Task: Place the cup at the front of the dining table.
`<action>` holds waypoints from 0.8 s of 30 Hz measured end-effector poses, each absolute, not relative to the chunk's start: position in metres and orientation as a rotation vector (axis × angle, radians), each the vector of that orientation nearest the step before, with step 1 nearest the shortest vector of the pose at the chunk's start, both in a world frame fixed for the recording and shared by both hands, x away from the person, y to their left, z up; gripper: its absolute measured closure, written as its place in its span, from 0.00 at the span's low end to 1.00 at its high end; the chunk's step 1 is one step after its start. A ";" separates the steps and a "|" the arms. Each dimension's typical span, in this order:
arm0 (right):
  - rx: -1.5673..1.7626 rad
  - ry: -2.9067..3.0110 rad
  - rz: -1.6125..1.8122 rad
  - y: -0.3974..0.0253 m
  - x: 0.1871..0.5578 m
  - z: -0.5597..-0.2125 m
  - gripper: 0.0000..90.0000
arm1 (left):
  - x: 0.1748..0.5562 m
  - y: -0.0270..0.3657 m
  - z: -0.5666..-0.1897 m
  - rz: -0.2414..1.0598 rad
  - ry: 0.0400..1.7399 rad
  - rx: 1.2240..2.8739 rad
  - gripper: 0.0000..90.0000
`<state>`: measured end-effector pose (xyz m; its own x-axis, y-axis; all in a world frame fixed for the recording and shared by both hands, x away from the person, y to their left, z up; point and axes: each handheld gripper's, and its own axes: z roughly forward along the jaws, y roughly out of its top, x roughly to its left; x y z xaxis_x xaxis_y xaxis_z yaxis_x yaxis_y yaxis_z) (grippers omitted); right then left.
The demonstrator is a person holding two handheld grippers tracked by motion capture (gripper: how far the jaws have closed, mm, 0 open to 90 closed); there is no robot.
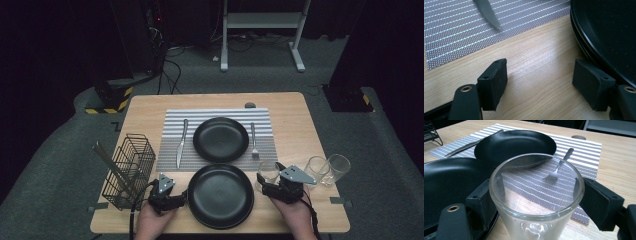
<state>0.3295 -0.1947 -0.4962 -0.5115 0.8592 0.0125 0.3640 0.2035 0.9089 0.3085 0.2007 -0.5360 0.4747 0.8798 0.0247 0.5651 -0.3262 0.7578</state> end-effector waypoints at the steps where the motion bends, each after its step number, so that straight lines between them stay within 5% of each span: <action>1: 1.130 1.974 1.275 -0.194 0.330 -0.497 0.22 | 0.308 0.201 -0.536 0.578 1.194 2.026 0.31; 24: 1.111 1.978 1.277 -0.190 0.330 -0.500 0.32 | 0.309 0.201 -0.536 0.575 1.192 2.027 0.31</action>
<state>0.3303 -0.1903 -0.4996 -0.5199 0.8542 -0.0005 0.3510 0.2141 0.9116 0.3086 0.2006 -0.5360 0.4766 0.8788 0.0231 0.5655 -0.3265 0.7574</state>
